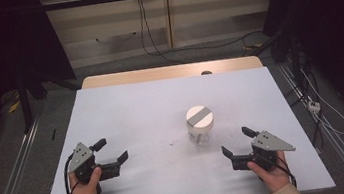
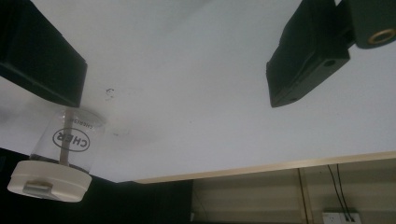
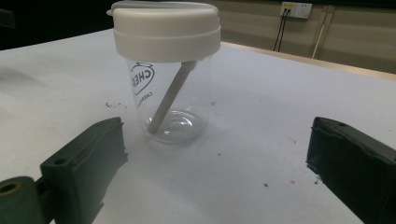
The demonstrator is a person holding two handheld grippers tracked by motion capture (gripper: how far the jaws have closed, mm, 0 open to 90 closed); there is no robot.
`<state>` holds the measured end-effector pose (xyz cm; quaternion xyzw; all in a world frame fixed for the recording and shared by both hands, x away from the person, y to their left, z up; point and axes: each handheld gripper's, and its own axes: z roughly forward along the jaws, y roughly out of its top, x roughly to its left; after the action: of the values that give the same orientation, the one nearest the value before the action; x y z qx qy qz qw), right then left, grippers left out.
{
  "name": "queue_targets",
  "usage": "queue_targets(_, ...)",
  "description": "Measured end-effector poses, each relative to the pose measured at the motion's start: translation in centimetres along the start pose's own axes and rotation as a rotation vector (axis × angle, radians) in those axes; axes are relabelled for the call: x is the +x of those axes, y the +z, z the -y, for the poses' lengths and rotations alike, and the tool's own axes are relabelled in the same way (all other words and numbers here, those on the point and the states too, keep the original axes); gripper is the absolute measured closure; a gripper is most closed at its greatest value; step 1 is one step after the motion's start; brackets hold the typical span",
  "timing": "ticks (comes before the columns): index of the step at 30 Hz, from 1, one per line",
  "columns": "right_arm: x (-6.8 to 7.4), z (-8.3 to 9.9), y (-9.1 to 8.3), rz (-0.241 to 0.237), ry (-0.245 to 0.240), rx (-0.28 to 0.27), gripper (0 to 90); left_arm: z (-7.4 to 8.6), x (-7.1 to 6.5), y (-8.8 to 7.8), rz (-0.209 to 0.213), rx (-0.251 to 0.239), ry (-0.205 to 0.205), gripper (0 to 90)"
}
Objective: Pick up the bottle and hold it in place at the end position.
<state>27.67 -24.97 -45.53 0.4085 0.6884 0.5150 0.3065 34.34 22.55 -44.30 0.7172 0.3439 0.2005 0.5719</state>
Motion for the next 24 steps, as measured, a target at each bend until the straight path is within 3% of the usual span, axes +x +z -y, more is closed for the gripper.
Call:
queue_targets(8, 0.2, -0.5, 1.5, -0.015, -0.008, 0.031, 4.1, 0.1, 0.0, 0.0, 0.002, -0.002, 0.002, 4.8)
queue_targets(18, 1.4, -1.4, 3.8, -0.034, -0.01, 0.022, 4.1, 0.0, 0.0, 0.1, 0.004, -0.007, -0.003, 4.9)
queue_targets(24, 1.7, -1.8, 5.0, -0.032, 0.015, 0.013, 4.1, 0.0, 0.0, 0.2, 0.009, 0.002, 0.007, 4.9)
